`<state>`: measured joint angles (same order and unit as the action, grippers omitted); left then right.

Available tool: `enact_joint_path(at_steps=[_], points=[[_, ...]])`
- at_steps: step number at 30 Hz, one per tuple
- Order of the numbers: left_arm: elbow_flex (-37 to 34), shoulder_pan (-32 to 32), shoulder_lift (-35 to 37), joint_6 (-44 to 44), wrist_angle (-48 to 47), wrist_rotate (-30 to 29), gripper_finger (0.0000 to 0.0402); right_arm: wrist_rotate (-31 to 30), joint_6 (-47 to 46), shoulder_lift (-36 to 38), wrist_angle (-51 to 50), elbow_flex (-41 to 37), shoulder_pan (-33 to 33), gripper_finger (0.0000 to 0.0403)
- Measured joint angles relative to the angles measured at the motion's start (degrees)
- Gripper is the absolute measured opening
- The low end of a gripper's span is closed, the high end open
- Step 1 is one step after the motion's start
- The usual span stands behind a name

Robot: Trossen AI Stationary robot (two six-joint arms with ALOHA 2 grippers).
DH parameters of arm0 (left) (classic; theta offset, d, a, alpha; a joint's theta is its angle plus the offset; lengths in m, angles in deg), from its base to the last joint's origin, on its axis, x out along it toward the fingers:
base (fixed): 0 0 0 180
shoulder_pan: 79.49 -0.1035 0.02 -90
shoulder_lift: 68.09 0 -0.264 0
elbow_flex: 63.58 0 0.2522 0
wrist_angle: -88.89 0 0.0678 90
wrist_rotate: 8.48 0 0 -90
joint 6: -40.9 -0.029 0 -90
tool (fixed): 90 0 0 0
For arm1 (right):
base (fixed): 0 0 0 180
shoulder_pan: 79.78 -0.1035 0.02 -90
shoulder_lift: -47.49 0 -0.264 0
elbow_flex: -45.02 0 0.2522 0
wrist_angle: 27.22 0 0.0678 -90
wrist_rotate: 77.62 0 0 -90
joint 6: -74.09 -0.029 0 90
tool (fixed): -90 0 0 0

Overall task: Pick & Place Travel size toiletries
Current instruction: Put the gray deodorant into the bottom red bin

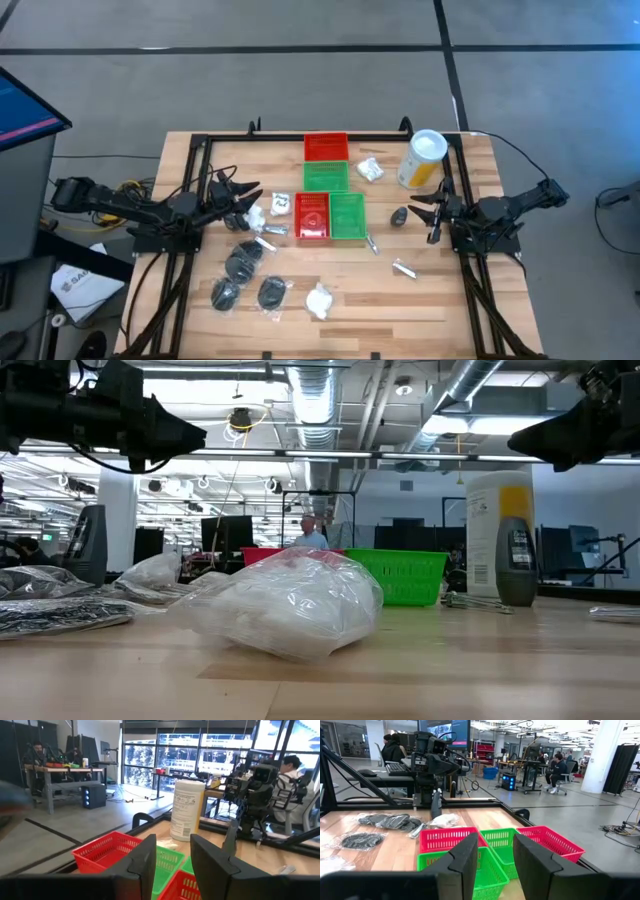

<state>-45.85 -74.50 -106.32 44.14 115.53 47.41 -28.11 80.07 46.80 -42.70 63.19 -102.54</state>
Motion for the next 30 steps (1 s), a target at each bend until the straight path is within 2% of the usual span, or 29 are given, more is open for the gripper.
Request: enact_joint_path(at_steps=[10,16,20,22,30], points=[[0.0,-0.02,-0.03,1.89,-0.23,0.06,0.0112,0.0,0.01,0.0,-0.02,0.0,0.02,0.0115],[0.07,-0.01,-0.03,3.68,-0.96,9.65,0.01,0.0,0.0,0.0,-0.02,0.0,0.0,0.0115],[0.15,-0.61,-0.01,3.76,-1.65,10.06,0.0098,0.0,0.0,0.0,-0.02,0.0,0.02,0.0115],[1.26,-1.3,-0.01,5.25,-5.77,10.05,0.0098,0.0,0.0,0.0,-0.02,0.0,0.02,0.0115],[13.26,-6.02,-0.18,7.71,-33.99,15.31,0.0098,0.0,0.0,0.0,-0.04,0.0,0.02,0.0115]])
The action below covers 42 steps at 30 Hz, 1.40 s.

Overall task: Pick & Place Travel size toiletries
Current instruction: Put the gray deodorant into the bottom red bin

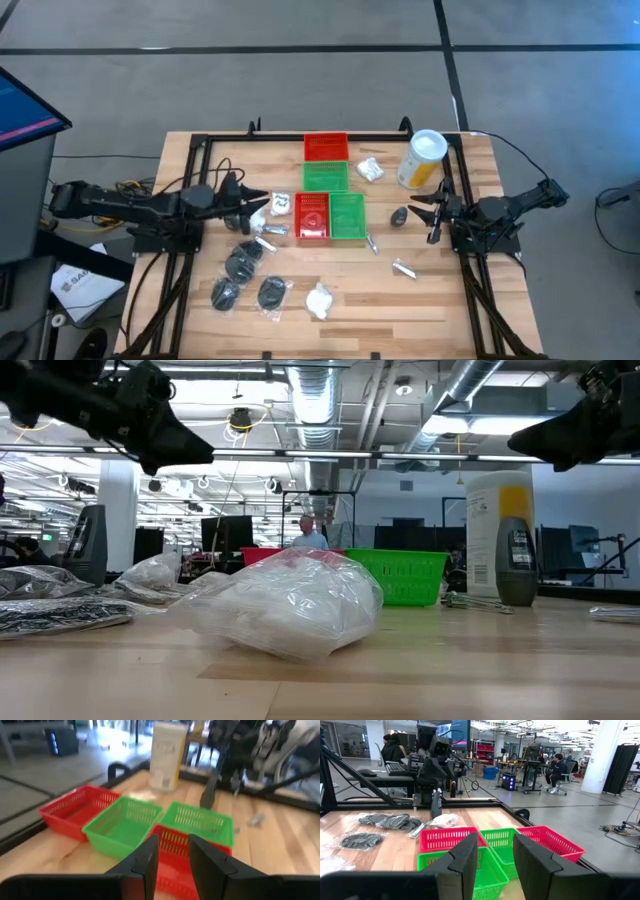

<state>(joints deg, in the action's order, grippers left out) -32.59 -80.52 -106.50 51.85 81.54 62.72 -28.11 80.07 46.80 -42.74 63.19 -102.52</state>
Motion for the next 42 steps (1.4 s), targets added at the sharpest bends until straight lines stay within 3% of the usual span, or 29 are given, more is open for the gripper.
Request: enact_joint_path(at_steps=[9,22,31,42], points=[[9.53,-3.84,0.06,0.71,-23.4,7.18,0.0107,0.0,0.01,0.0,-0.01,0.02,0.0,0.0115],[17.6,-7.16,-2.0,4.64,-44.37,9.89,0.0206,0.0,0.0,0.0,-0.03,0.02,0.0,0.0115],[17.62,-6.94,-4.39,4.78,-44.02,10.68,0.0254,0.0,0.0,0.0,-0.95,0.02,-0.02,0.0115],[17.62,-7.32,-9.01,14.89,-50.11,9.23,0.0259,-0.01,0.0,0.0,-1.01,0.02,-0.01,0.0115]])
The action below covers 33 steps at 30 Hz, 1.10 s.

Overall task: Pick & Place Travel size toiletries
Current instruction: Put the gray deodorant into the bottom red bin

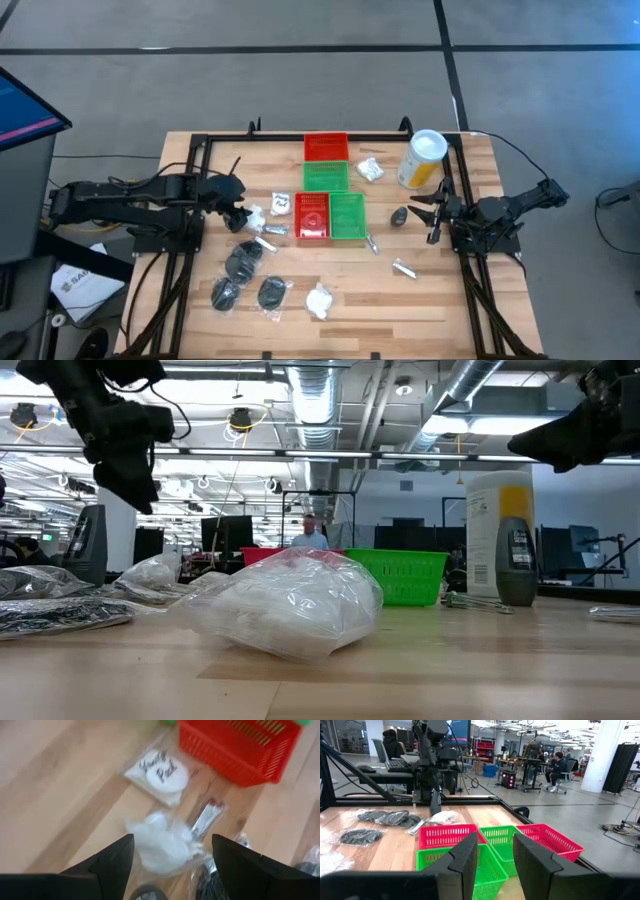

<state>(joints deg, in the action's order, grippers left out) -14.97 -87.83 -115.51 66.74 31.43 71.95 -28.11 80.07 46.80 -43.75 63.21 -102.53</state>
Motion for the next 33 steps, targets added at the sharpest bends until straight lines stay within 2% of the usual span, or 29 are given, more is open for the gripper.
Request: enact_joint_path(at_steps=[10,23,33], points=[[-0.02,0.0,-1.42,6.32,-1.28,-1.03,0.026,0.0,0.0,0.0,-0.09,0.0,-0.01,0.0115],[-0.02,0.75,-2.12,7.85,-5.86,-1.04,0.0251,0.0,0.0,0.0,-0.15,0.0,0.01,0.0115],[-0.11,3.48,-2.7,9.16,-6.8,-0.28,0.0273,-0.01,0.0,0.0,-0.15,0.0,0.01,0.0115]])
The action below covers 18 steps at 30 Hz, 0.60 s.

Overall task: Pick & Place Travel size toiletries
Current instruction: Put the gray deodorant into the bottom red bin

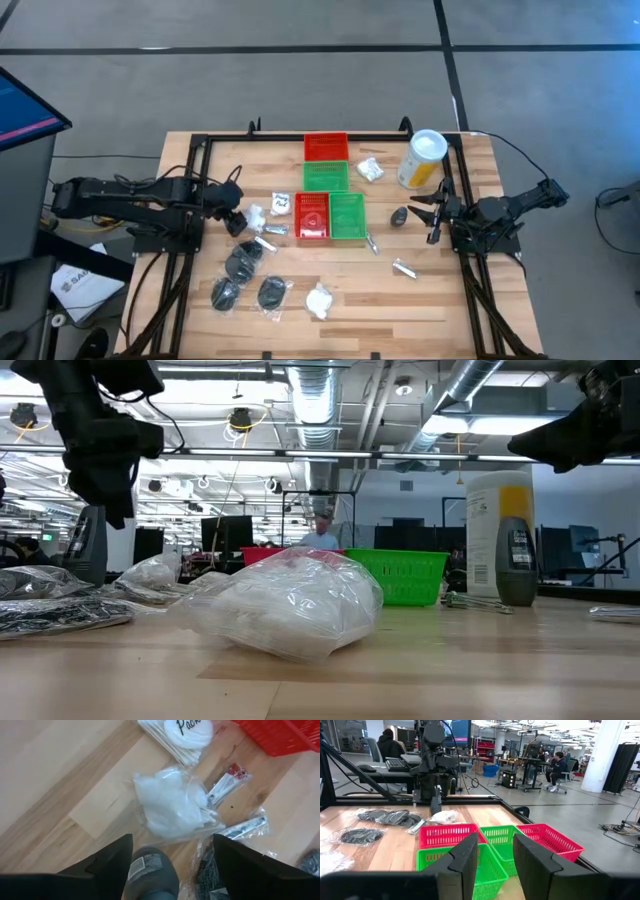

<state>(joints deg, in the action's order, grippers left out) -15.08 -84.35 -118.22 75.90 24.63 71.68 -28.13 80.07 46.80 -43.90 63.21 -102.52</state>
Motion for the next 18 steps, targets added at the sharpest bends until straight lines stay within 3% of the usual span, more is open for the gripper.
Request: enact_joint_path(at_steps=[18], points=[[-6.36,0.08,0.02,1.31,0.78,1.36,0.0291,0.0,-0.01,0.0,0.0,0.0,0.0,0.0115]])
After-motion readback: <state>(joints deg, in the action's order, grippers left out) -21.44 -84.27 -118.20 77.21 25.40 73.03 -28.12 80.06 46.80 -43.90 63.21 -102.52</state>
